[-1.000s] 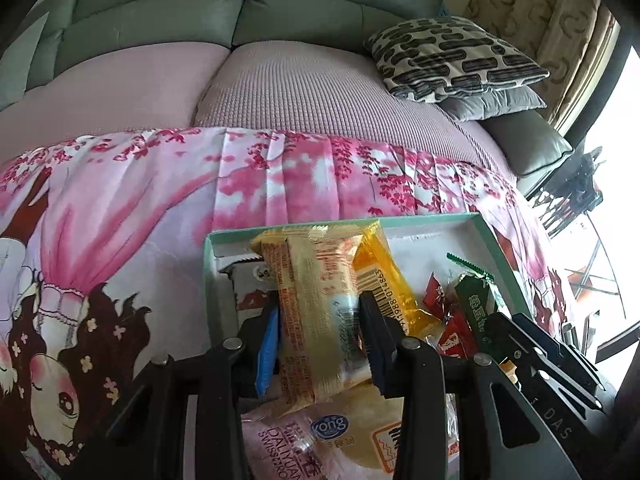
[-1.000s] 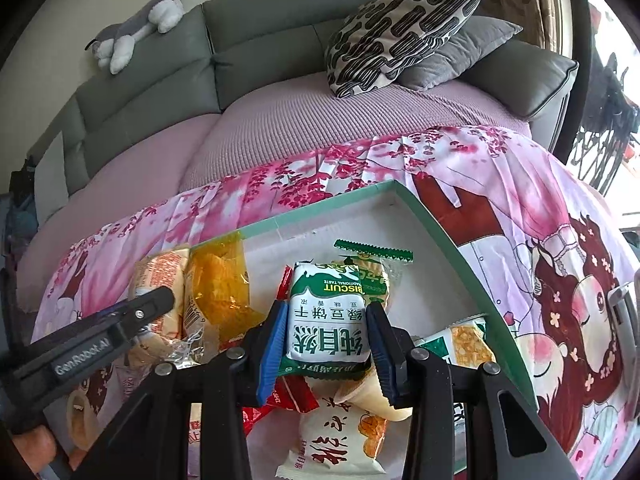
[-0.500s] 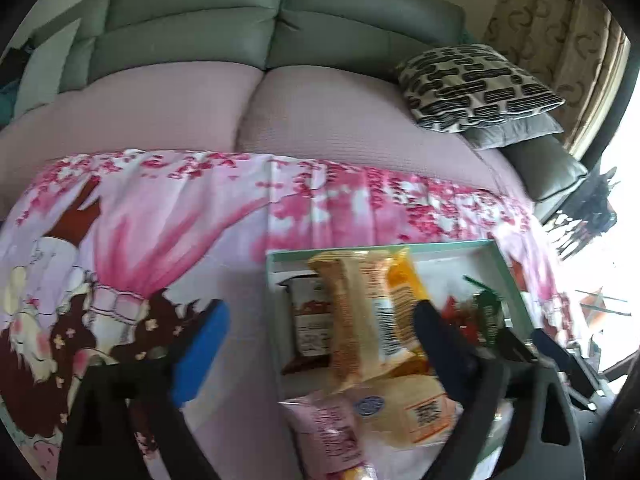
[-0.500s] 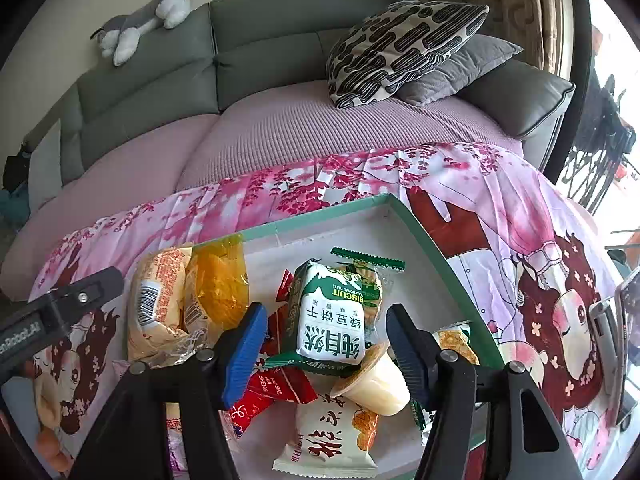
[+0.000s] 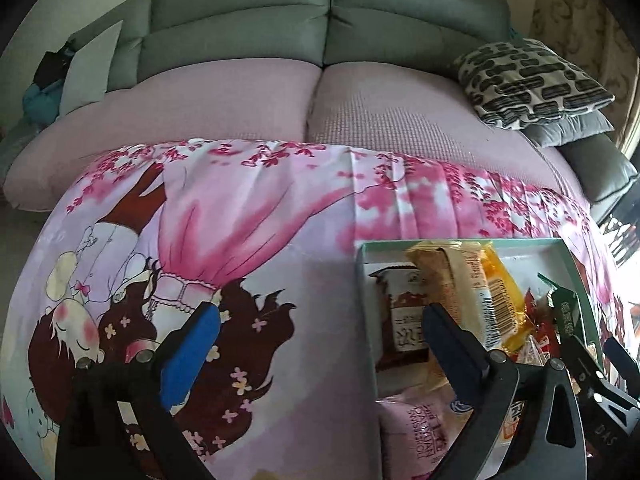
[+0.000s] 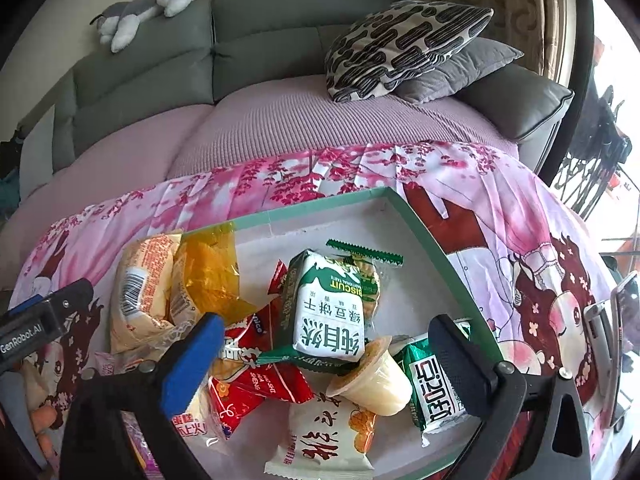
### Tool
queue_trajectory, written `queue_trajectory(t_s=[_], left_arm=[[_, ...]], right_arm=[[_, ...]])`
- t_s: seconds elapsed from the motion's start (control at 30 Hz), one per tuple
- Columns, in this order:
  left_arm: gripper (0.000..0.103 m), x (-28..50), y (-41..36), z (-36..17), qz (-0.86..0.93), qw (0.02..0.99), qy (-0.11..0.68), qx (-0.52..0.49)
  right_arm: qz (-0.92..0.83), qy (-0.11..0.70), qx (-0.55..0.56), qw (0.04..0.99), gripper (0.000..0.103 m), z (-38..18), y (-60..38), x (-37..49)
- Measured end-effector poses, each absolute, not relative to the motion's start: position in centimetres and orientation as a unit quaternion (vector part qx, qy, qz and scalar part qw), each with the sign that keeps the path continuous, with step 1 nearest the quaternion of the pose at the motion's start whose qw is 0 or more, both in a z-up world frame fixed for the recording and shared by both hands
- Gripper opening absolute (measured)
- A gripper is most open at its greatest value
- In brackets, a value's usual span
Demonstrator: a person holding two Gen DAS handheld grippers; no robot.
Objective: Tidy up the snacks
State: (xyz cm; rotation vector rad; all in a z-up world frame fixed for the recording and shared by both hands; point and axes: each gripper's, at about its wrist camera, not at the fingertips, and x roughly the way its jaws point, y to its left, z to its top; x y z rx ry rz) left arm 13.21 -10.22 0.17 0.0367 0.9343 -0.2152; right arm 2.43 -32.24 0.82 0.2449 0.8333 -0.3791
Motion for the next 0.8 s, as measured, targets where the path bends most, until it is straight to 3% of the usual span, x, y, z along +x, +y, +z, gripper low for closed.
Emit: queue_trajectory(t_s=[0.8], left_arm=[[0.101, 8.1, -7.6, 2.3, -0.085, 0.889, 0.451, 0.009]], right_arm=[[-0.162, 0.378, 0.100, 0.906, 0.103, 3.7, -28.9, -2.2]])
